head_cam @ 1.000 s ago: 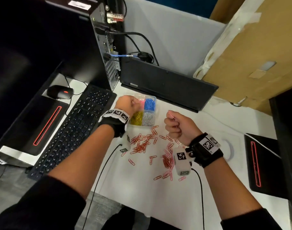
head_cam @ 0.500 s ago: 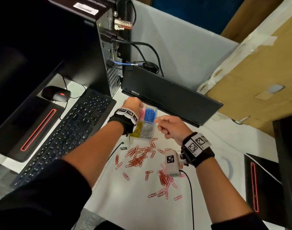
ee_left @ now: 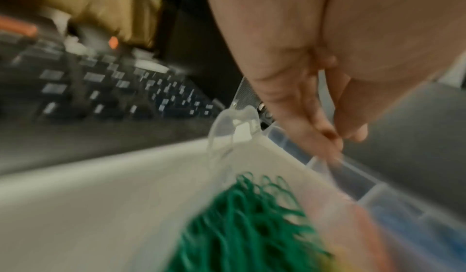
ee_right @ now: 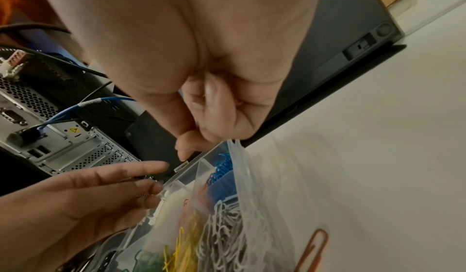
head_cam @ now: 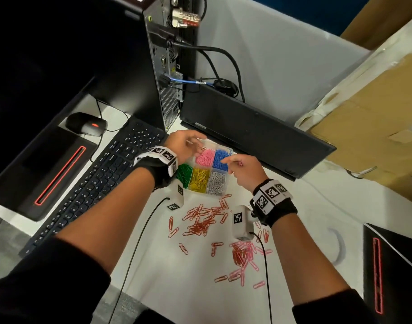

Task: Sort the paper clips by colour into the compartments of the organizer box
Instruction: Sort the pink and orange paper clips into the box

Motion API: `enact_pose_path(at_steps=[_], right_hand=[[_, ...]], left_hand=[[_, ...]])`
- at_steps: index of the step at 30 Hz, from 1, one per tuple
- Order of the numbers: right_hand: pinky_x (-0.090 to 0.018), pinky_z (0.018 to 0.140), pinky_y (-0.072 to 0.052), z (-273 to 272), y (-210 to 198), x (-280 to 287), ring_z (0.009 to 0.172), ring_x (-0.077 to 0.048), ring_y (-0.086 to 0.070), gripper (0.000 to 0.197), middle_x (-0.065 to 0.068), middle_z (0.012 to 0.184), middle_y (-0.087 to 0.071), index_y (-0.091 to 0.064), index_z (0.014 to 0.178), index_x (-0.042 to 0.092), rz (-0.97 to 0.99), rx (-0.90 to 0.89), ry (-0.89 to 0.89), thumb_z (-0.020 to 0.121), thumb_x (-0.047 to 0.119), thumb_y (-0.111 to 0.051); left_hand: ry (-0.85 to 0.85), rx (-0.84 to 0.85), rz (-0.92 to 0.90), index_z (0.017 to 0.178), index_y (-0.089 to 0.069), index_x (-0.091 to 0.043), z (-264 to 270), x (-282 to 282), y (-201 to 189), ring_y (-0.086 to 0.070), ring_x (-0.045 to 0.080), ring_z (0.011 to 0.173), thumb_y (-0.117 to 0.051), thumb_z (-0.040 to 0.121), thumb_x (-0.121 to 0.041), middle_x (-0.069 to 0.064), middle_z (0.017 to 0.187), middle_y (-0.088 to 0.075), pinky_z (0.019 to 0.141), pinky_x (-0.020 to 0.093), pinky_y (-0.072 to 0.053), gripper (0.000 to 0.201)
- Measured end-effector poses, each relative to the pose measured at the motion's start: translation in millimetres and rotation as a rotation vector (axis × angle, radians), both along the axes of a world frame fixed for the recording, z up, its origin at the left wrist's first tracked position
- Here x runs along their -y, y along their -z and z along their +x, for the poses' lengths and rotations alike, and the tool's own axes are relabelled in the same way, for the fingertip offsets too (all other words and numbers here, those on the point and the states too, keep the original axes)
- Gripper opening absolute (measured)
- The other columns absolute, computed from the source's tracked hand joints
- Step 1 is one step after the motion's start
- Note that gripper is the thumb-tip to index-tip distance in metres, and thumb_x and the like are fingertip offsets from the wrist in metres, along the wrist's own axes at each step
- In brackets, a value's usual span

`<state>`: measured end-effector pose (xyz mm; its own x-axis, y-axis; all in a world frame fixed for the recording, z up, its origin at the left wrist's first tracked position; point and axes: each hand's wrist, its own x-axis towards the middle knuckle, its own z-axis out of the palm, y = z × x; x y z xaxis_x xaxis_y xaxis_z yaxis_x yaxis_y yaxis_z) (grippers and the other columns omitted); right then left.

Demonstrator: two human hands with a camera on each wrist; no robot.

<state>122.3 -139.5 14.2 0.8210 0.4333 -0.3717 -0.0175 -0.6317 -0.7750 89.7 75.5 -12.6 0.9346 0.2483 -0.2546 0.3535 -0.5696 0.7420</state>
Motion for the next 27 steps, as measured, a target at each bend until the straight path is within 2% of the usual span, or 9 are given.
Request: enact_pose_path(at_steps=[3,5,6,8,11,14,17,24,27], right_hand=[[-0.013,0.059,-0.035,-1.3,4.0,2.8,0.055,0.005,-0.052,0.026,0.004,0.077,-0.064,-0.073,0.100,0.018,0.020,0.015,0.001,0.099,0.010,-0.049],[-0.012,0.064,-0.040,-0.8,6.2,9.0,0.064,0.006,-0.055,0.026,0.007,0.081,-0.065,-0.073,0.098,0.018,-0.010,0.041,0.020,0.097,0.007,-0.049],[-0.013,0.071,-0.043,0.1,7.2,13.5,0.073,0.004,-0.057,0.028,0.009,0.085,-0.065,-0.073,0.100,0.016,-0.036,0.056,0.037,0.096,0.005,-0.049],[-0.018,0.083,-0.044,3.3,9.2,24.0,0.087,-0.005,-0.058,0.031,0.008,0.096,-0.066,-0.074,0.101,0.015,-0.090,0.077,0.080,0.094,0.001,-0.046],[-0.021,0.085,-0.042,8.9,11.5,40.6,0.093,-0.011,-0.059,0.033,0.004,0.097,-0.066,-0.073,0.100,0.017,-0.134,0.092,0.116,0.095,0.002,-0.045],[-0.015,0.076,-0.046,11.4,13.6,55.3,0.078,-0.005,-0.060,0.031,0.009,0.084,-0.063,-0.073,0.099,0.018,-0.106,0.080,0.137,0.096,0.002,-0.046],[-0.009,0.065,-0.041,10.2,18.7,64.6,0.073,-0.001,-0.058,0.032,0.012,0.077,-0.060,-0.071,0.098,0.020,-0.086,0.068,0.140,0.097,0.002,-0.046],[-0.001,0.063,-0.040,-0.7,29.0,63.3,0.076,-0.003,-0.058,0.029,0.009,0.080,-0.061,-0.072,0.105,0.018,-0.050,0.058,0.119,0.098,0.005,-0.047],[-0.007,0.067,-0.039,-4.2,26.4,61.8,0.075,-0.004,-0.056,0.027,0.005,0.078,-0.061,-0.072,0.106,0.018,-0.033,0.059,0.100,0.099,0.008,-0.047]], left_hand=[[0.056,-0.019,0.301,0.096,-0.074,-0.029,6.4,4.3,-7.7,-0.058,0.015,0.085,-0.063,0.089,-0.015,-0.004,0.090,-0.059,0.076,0.024,-0.046,0.019],[0.083,-0.082,0.457,0.094,-0.074,-0.032,14.6,9.4,-11.8,-0.058,0.018,0.095,-0.064,0.089,-0.022,-0.005,0.099,-0.060,0.082,0.029,-0.050,0.015],[0.087,-0.133,0.510,0.094,-0.074,-0.033,18.3,13.2,-14.5,-0.060,0.019,0.096,-0.063,0.089,-0.024,-0.006,0.103,-0.064,0.084,0.031,-0.052,0.015],[0.110,-0.233,0.608,0.095,-0.073,-0.029,25.6,22.8,-18.3,-0.062,0.021,0.090,-0.060,0.090,-0.025,-0.002,0.103,-0.068,0.077,0.032,-0.054,0.015],[0.185,-0.296,0.729,0.101,-0.069,-0.019,36.6,36.5,-16.6,-0.065,0.025,0.095,-0.057,0.091,-0.018,0.004,0.105,-0.069,0.071,0.031,-0.048,0.016],[0.180,-0.370,0.734,0.110,-0.065,-0.013,41.7,43.2,-14.1,-0.064,0.027,0.104,-0.058,0.093,-0.021,0.007,0.112,-0.067,0.071,0.033,-0.044,0.019],[0.140,-0.403,0.672,0.111,-0.065,-0.010,43.4,44.2,-13.5,-0.064,0.029,0.105,-0.061,0.092,-0.017,0.009,0.114,-0.066,0.072,0.034,-0.045,0.021],[0.086,-0.406,0.607,0.104,-0.065,-0.005,41.1,47.2,-16.6,-0.064,0.031,0.100,-0.060,0.091,-0.013,0.013,0.110,-0.066,0.074,0.035,-0.047,0.016],[0.101,-0.391,0.612,0.106,-0.065,-0.007,37.5,50.5,-18.1,-0.064,0.030,0.101,-0.058,0.093,-0.016,0.012,0.110,-0.067,0.075,0.034,-0.047,0.017]])
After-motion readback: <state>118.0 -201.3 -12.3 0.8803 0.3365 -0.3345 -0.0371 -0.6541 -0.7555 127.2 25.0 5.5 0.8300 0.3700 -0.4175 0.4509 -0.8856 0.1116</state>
